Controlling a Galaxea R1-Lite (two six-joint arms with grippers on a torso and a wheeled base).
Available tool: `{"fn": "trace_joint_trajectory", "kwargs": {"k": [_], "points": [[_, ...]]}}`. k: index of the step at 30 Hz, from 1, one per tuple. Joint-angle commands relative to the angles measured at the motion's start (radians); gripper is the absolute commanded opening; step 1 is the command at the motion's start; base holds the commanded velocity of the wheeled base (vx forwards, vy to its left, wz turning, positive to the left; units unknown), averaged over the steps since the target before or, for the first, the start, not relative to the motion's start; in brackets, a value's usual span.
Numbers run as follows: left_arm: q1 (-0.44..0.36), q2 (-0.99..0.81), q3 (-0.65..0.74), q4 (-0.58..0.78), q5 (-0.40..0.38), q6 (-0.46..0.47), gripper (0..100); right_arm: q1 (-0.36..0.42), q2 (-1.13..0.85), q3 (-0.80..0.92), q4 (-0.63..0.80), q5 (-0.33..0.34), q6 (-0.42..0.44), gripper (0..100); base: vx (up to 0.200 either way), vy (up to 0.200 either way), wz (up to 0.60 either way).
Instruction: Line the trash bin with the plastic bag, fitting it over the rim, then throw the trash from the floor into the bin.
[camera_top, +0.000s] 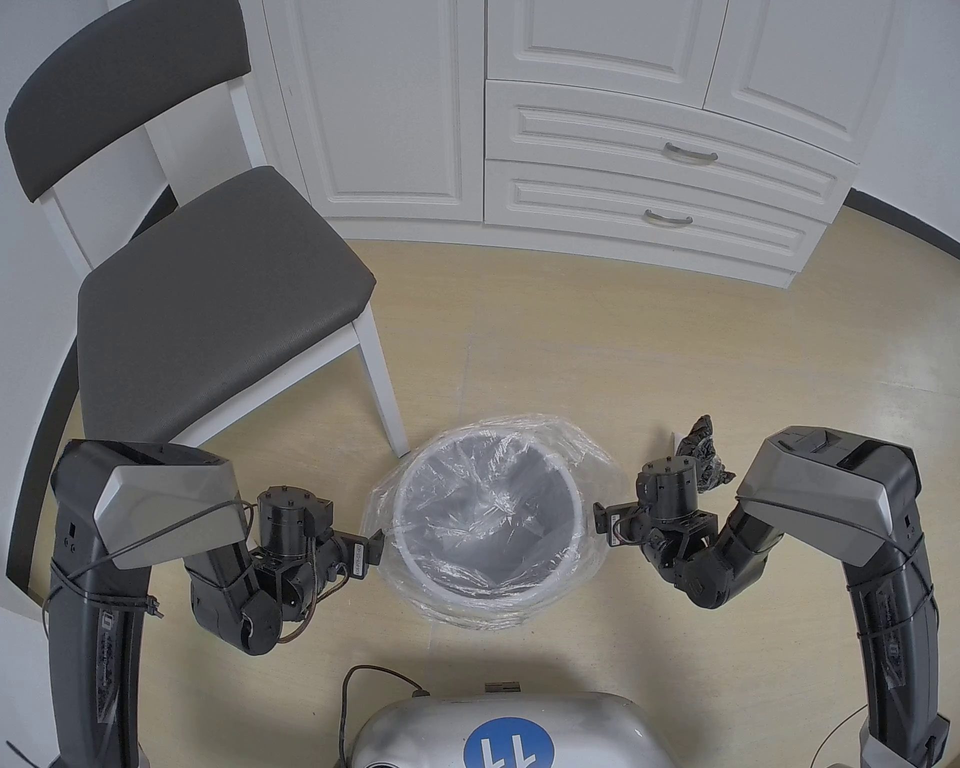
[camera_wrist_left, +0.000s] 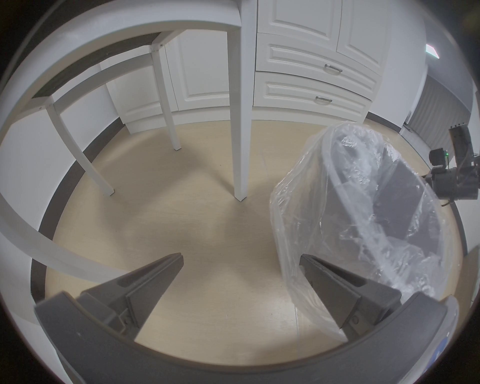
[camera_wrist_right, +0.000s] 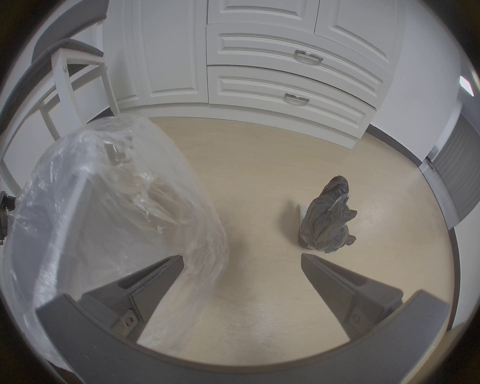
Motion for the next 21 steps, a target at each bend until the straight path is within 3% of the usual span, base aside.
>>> {"fn": "trace_joint_trajectory", "kwargs": {"k": [1,7,21], "points": [[0.007,0.058,-0.037,0.000,0.005,-0.002,100,0.001,0.069,-0.027,0.000,0.003,0.000,100,0.000,0.000,0.00],[0.010,0.080,-0.059,0.002,0.009,-0.002,100,0.001,0.107,-0.047,0.000,0.014,0.000,100,0.000,0.000,0.00],[0.033,0.154,-0.114,0.011,0.016,0.015,100,0.002,0.089,-0.103,0.184,0.038,0.088,100,0.000,0.000,0.00]]}}
